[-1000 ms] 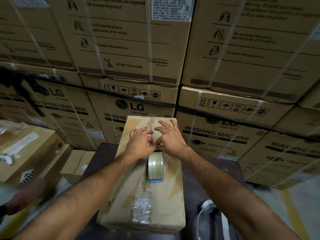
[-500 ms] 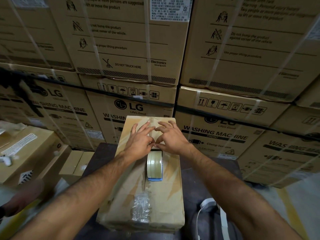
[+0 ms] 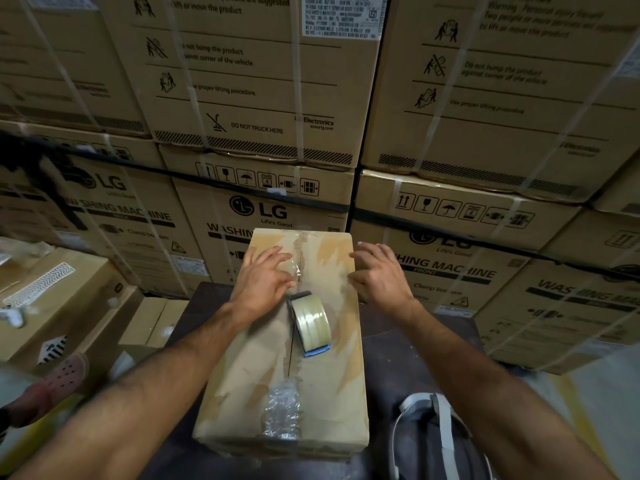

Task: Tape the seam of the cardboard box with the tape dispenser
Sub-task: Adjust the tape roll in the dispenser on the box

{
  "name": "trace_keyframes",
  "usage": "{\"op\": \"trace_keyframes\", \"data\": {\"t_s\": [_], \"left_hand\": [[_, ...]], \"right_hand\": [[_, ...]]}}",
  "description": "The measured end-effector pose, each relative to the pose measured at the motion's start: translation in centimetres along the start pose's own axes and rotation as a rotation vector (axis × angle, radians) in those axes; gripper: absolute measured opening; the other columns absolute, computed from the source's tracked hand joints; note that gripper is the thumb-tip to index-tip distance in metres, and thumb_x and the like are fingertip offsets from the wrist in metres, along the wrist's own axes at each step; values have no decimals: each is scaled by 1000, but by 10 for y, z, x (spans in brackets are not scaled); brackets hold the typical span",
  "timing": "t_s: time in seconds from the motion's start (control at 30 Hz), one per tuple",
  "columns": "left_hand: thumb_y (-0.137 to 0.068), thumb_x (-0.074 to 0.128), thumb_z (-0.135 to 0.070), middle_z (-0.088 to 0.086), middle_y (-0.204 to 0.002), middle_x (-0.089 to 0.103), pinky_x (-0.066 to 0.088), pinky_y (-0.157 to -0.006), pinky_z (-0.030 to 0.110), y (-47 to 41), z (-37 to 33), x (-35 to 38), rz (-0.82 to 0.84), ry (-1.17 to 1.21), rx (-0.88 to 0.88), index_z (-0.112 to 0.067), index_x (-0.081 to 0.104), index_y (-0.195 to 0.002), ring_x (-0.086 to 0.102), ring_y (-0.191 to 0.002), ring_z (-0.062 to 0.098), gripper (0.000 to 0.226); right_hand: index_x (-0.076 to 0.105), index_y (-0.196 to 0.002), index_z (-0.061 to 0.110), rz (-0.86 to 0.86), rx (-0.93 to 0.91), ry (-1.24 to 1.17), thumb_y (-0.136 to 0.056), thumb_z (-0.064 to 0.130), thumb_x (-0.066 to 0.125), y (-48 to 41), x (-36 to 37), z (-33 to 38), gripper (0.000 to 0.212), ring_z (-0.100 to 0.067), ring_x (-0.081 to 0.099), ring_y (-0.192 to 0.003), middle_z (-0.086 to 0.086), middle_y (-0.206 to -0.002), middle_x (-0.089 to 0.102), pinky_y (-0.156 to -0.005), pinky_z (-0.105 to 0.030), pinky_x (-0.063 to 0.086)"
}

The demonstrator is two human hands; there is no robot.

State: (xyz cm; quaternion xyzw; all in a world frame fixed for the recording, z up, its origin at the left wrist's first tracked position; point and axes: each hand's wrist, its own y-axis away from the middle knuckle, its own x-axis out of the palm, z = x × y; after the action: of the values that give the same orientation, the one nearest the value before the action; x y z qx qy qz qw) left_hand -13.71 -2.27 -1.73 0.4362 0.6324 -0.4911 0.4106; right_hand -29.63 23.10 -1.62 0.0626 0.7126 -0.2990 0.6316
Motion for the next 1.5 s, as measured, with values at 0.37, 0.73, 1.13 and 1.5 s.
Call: {"op": "trace_keyframes", "data": {"t_s": [0.37, 0.73, 1.13, 1.5], "left_hand": [[-82, 84, -31, -5, -92, 73, 41, -99, 42, -9, -10, -4, -41, 45, -22, -24, 83, -98, 63, -101, 22, 18], [-87, 81, -29, -6, -93, 80, 48, -89, 33, 14, -7, -20, -61, 129, -8, -25, 84, -100, 69, -96, 18, 14], [-100, 23, -72, 0, -169, -16, -13, -126, 58, 125, -17, -6, 333, -84, -198, -23, -8, -164, -20, -158, 22, 86], [-103, 9, -67, 0, -174, -8, -10, -129, 44, 168, -28, 30, 330, -73, -207, -22, -1, -166, -18, -158, 17, 79]], "right_hand": [[27, -166, 39, 307, 210, -330, -81, 92, 41, -14, -23, 110, 101, -27, 19, -162, -3, -172, 33, -127, -65, 16], [2, -168, 34, 478, 364, -168, -94, 49, 58, -2, -18, 161, 94, -41, 45, -140, -13, -167, 27, -103, -56, 51], [32, -163, 32, 412, 360, -248, -101, 38, 55, 14, -37, 173, 67, -36, 48, -144, -10, -169, 31, -124, -68, 28], [43, -159, 31, -96, 539, -135, -98, 36, 64, 76, -75, 69, 65, -36, 34, -156, -11, -164, 43, -120, -72, 31]]}}
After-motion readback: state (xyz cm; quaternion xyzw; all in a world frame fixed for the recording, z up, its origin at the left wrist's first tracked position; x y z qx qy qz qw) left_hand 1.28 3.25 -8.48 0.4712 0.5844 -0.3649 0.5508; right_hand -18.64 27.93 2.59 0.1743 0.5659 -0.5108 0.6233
